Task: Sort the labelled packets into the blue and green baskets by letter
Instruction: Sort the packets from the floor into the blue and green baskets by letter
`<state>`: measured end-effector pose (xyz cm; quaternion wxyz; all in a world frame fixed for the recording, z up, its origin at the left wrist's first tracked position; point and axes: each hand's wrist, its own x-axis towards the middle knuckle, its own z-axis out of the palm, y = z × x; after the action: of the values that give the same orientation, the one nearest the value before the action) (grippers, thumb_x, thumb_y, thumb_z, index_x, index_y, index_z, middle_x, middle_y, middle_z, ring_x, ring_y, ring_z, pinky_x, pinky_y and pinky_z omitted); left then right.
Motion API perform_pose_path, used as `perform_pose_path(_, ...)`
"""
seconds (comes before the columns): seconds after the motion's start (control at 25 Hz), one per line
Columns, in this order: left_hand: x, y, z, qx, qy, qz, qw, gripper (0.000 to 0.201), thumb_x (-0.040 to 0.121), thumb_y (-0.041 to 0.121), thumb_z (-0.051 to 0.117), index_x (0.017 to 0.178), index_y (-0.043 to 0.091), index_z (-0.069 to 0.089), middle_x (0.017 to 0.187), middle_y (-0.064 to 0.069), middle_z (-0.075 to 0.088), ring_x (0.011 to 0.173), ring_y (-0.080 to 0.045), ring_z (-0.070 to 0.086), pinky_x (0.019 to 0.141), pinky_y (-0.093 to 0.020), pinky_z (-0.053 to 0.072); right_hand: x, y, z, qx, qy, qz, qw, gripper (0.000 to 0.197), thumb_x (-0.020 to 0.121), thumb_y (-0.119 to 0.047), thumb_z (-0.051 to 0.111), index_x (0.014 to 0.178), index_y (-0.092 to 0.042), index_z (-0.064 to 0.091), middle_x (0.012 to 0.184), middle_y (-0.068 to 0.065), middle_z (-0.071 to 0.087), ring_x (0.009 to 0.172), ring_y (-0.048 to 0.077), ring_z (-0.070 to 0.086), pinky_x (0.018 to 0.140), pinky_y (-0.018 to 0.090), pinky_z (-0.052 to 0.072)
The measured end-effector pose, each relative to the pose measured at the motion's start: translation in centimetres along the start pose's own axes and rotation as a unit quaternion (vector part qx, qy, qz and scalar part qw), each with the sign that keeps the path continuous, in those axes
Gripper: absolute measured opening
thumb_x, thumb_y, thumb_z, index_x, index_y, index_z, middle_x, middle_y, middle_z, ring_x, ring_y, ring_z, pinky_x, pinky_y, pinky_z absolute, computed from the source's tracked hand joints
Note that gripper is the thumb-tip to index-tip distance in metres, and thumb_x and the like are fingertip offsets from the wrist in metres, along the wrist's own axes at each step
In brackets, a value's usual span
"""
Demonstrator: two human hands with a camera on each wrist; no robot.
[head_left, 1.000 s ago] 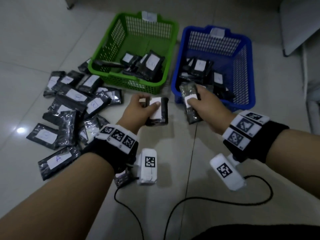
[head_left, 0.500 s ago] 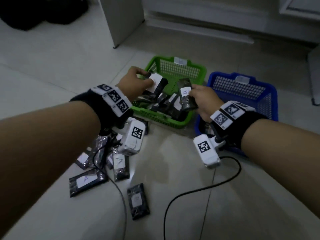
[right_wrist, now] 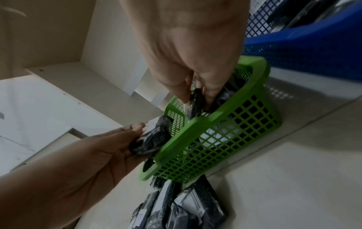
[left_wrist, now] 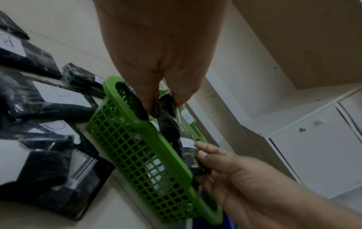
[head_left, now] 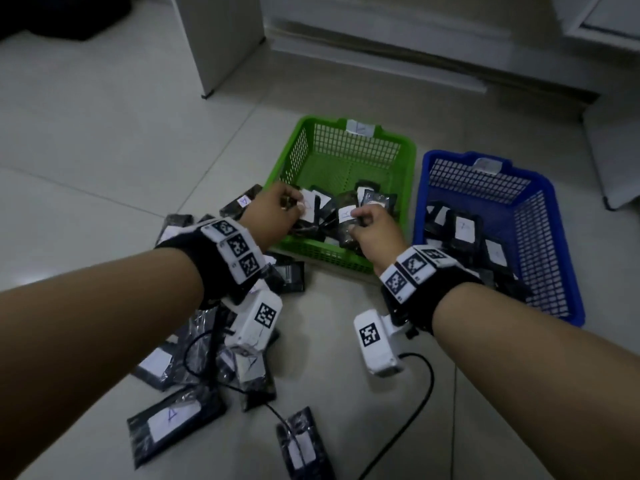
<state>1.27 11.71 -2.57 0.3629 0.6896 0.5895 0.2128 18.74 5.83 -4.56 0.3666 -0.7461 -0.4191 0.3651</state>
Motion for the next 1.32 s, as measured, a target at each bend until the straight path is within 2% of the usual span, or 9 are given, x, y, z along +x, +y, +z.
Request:
perform_pose_path(0.08,0.4,-1.4,0.8,0.028,-0.016,0.024,0.999,0.026,0.090,0.029,0.058,0.113,0.018,0.058,0.111,0.000,0.059,0.098,-0.017,0.058,0.086,-0.028,0.045,0.2,0.1,0.9,-0.009,-0.027,-0.002,1.000,0.033,0.089,-0.005,0.056,0.119,-0.018,0.060,0.123,0.004,0.063,0.112,0.021,0.060,0.095,0.033,0.051)
perform_pose_path(0.24,0.2,-2.9,0.2,0.125,-0.058,0.138,0.981,0.036,0.089,0.022,0.059,0.125,0.016,0.059,0.134,-0.012,0.045,0.122,-0.024,0.047,0.105,-0.030,0.036,-2.7,-0.4,1.4,-0.113,0.012,-0.082,0.990,0.038,0.089,-0.006,0.053,0.122,-0.023,0.063,0.136,0.005,0.052,0.125,0.019,0.050,0.108,0.034,0.042)
perform_pose_path(0.44,-7.7,-7.2,-1.5,0.115,-0.130,0.225,0.959,0.021,0.083,0.011,0.065,0.103,0.018,0.070,0.108,-0.003,0.059,0.098,-0.016,0.056,0.087,-0.032,0.048,-12.0,2.5,2.6,-0.119,-0.063,-0.131,0.982,0.034,0.086,0.000,0.053,0.109,-0.019,0.070,0.100,-0.004,0.051,0.087,0.007,0.053,0.079,0.004,0.041)
perform_pose_path(0.56,-12.5,-10.8,-1.6,0.188,-0.247,0.210,0.927,0.039,0.076,0.017,0.072,0.114,0.022,0.065,0.121,0.001,0.058,0.109,-0.017,0.052,0.097,-0.036,0.045,-16.0,6.2,4.1,-0.160,-0.177,-0.100,0.966,0.031,0.085,0.000,0.056,0.109,-0.012,0.070,0.103,0.003,0.059,0.089,0.007,0.052,0.076,-0.001,0.036)
perform_pose_path(0.76,-14.3,-12.5,-0.8,0.256,-0.285,0.243,0.891,0.068,0.069,0.015,0.075,0.133,0.024,0.051,0.143,0.002,0.043,0.130,-0.021,0.037,0.108,-0.034,0.033,-19.5,8.6,5.4,-0.334,-0.351,-0.112,0.868,0.060,0.069,-0.027,0.079,0.123,-0.021,0.054,0.116,0.002,0.040,0.109,0.016,0.039,0.088,0.027,0.044)
perform_pose_path(0.92,-13.1,-11.8,-0.7,0.287,-0.290,0.227,0.884,0.060,0.069,0.023,0.076,0.126,0.026,0.056,0.127,0.004,0.046,0.114,-0.019,0.039,0.094,-0.024,0.034,-19.3,8.4,5.5,-0.405,-0.375,-0.135,0.823,0.052,0.062,-0.027,0.083,0.099,-0.016,0.047,0.111,0.003,0.039,0.101,0.020,0.040,0.078,0.035,0.048)
perform_pose_path(1.08,-11.0,-10.6,-1.7,0.266,-0.316,0.159,0.897,0.036,0.073,0.029,0.076,0.107,0.024,0.064,0.106,0.004,0.058,0.102,-0.016,0.051,0.082,-0.023,0.040,-15.5,6.4,3.9,-0.290,-0.390,-0.021,0.874,0.042,0.072,-0.021,0.078,0.095,-0.019,0.042,0.092,0.001,0.056,0.085,0.020,0.054,0.061,0.027,0.040)
perform_pose_path(1.2,-9.0,-9.0,-2.8,0.151,-0.247,0.057,0.956,0.026,0.079,0.035,0.071,0.101,0.027,0.061,0.092,0.009,0.062,0.086,-0.012,0.060,0.071,-0.020,0.045,-10.2,3.0,1.4,-0.151,-0.242,0.011,0.958,0.033,0.079,-0.016,0.074,0.101,-0.017,0.049,0.098,0.005,0.061,0.080,0.024,0.063,0.060,0.031,0.051)
perform_pose_path(1.32,-7.2,-7.1,-2.9,-0.031,-0.152,-0.007,0.988,0.022,0.082,0.034,0.069,0.100,0.026,0.061,0.088,0.005,0.067,0.075,-0.011,0.064,0.064,-0.020,0.052,-5.4,0.3,-0.6,0.054,-0.097,0.027,0.993,0.024,0.087,-0.007,0.064,0.104,-0.014,0.048,0.119,0.016,0.055,0.079,0.026,0.064,0.058,0.035,0.059)
